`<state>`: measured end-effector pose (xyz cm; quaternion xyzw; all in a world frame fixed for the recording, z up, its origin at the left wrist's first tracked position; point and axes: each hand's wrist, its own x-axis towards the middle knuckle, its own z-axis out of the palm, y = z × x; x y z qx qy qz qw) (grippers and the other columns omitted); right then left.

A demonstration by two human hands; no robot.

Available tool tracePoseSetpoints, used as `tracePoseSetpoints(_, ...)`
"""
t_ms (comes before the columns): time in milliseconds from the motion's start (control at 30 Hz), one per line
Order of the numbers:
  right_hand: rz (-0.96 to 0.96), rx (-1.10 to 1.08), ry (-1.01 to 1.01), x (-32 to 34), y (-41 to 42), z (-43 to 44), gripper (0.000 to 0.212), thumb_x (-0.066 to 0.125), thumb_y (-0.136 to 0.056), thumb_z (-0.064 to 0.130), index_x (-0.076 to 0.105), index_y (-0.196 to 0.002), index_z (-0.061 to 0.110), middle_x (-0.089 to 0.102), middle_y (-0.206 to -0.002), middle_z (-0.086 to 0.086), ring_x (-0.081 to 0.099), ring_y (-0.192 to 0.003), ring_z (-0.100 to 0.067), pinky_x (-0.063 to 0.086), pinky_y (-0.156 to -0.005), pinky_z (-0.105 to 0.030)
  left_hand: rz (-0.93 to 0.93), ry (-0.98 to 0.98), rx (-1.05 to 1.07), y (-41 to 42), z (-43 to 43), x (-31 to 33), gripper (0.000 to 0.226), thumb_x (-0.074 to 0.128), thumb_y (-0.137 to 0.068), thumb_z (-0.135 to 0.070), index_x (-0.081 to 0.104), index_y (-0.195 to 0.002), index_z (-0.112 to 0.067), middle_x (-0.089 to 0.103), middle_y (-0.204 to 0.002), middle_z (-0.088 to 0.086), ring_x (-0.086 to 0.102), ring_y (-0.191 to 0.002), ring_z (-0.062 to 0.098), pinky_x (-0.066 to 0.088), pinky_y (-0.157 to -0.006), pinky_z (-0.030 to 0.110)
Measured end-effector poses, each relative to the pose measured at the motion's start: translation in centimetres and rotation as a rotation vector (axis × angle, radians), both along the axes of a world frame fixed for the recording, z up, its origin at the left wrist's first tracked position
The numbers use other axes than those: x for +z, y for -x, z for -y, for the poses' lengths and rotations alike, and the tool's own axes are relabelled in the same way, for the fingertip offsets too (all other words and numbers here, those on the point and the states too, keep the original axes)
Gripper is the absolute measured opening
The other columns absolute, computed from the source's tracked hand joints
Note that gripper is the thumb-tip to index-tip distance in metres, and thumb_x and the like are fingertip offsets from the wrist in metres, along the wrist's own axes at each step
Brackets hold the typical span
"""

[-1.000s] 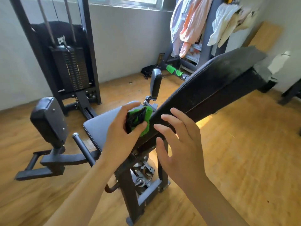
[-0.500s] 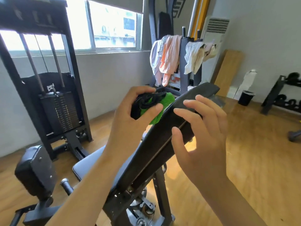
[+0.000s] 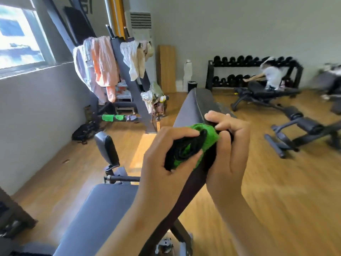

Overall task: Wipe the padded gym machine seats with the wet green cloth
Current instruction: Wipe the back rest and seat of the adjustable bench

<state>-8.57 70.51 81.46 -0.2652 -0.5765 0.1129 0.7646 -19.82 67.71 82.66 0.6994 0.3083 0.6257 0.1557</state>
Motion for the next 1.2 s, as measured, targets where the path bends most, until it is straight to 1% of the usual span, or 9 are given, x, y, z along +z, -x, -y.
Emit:
tracePoseSetpoints(167,-0.001,0.03,0.127,0.2,-0.2,1.0,0.015,0.033,-0.098,0.018,0.048,-0.097,0.021,0.061,-0.114,-0.006,0.054,-0.12,-0.02,0.04,-0.103,-0.036,0.055,-0.014,-0.019,0.2,-0.4,-1.2,0.025,0.062,-0.084,-0.015,0.059,-0.107,-0.025,0.06,-0.098,-0.01,0.058,-0.095,0.009,0.042,-0.082,0.015)
tracePoseSetpoints(300,-0.078,-0.062,0.142,0.3,1.2,1.3,0.015,0.035,-0.098,0.016,0.05,-0.098,0.017,0.062,-0.11,-0.007,0.057,-0.114,-0.022,0.043,-0.1,-0.035,0.074,0.005,-0.013,-0.3,-1.4,-0.2,0.022,0.062,-0.087,-0.012,0.059,-0.104,-0.025,0.061,-0.099,-0.006,0.059,-0.096,0.012,0.045,-0.083,0.02)
tracePoseSetpoints(400,-0.102,-0.115,0.156,0.4,1.6,1.3,0.017,0.036,-0.099,0.011,0.052,-0.103,0.014,0.062,-0.109,-0.005,0.057,-0.11,-0.02,0.045,-0.097,-0.038,0.09,0.069,-0.017,-0.4,-2.3,0.8,0.021,0.062,-0.089,-0.008,0.059,-0.103,-0.022,0.061,-0.098,-0.012,0.058,-0.096,0.007,0.043,-0.083,0.016)
tracePoseSetpoints(533,-0.103,-0.15,0.139,0.2,1.7,1.1,0.016,0.037,-0.098,0.005,0.052,-0.103,0.008,0.061,-0.108,-0.003,0.057,-0.111,-0.016,0.042,-0.098,-0.026,0.077,0.084,-0.026,0.5,-1.3,0.0,0.025,0.064,-0.087,-0.004,0.059,-0.101,-0.024,0.06,-0.093,-0.019,0.058,-0.091,0.0,0.041,-0.08,0.01)
tracePoseSetpoints(700,-0.139,-0.132,0.108,0.1,1.9,0.8,0.019,0.035,-0.097,-0.002,0.049,-0.098,0.011,0.059,-0.107,-0.005,0.057,-0.112,-0.016,0.04,-0.096,-0.022,0.09,0.044,0.023,-0.1,1.9,-2.8,0.022,0.066,-0.079,-0.017,0.06,-0.099,-0.024,0.062,-0.092,-0.011,0.059,-0.089,0.003,0.041,-0.077,0.009)
tracePoseSetpoints(833,-0.124,-0.088,0.115,0.0,1.7,1.1,0.018,0.034,-0.099,0.005,0.048,-0.098,0.015,0.059,-0.109,-0.004,0.056,-0.114,-0.017,0.04,-0.097,-0.024,0.086,0.008,0.089,-0.8,1.8,-2.8,0.021,0.064,-0.08,-0.019,0.059,-0.1,-0.023,0.062,-0.093,-0.005,0.059,-0.09,0.006,0.043,-0.078,0.014)
tracePoseSetpoints(967,-0.096,-0.04,0.091,-0.2,1.3,1.2,0.015,0.034,-0.097,0.011,0.047,-0.097,0.018,0.058,-0.111,-0.003,0.054,-0.118,-0.022,0.039,-0.102,-0.03,0.111,-0.027,0.129,-0.9,0.8,-1.9,0.019,0.062,-0.082,-0.015,0.059,-0.101,-0.017,0.06,-0.096,-0.009,0.057,-0.092,0.001,0.042,-0.082,0.012)
tracePoseSetpoints(1100,-0.118,-0.051,0.099,-0.1,1.5,1.2,0.014,0.035,-0.096,0.011,0.048,-0.097,0.018,0.059,-0.111,-0.007,0.054,-0.117,-0.022,0.038,-0.102,-0.027,0.113,-0.004,0.09,-0.6,-1.7,-0.1,0.02,0.064,-0.085,-0.002,0.06,-0.101,-0.014,0.061,-0.097,-0.011,0.057,-0.093,-0.001,0.041,-0.083,0.011)
tracePoseSetpoints(1200,-0.105,-0.102,0.114,0.2,1.7,1.4,0.014,0.038,-0.095,0.01,0.047,-0.096,0.02,0.059,-0.111,-0.004,0.055,-0.117,-0.02,0.038,-0.1,-0.023,0.116,0.066,0.026,-0.4,-4.4,0.8,0.02,0.063,-0.088,-0.004,0.06,-0.102,-0.017,0.062,-0.096,-0.013,0.059,-0.094,0.001,0.043,-0.084,0.015)
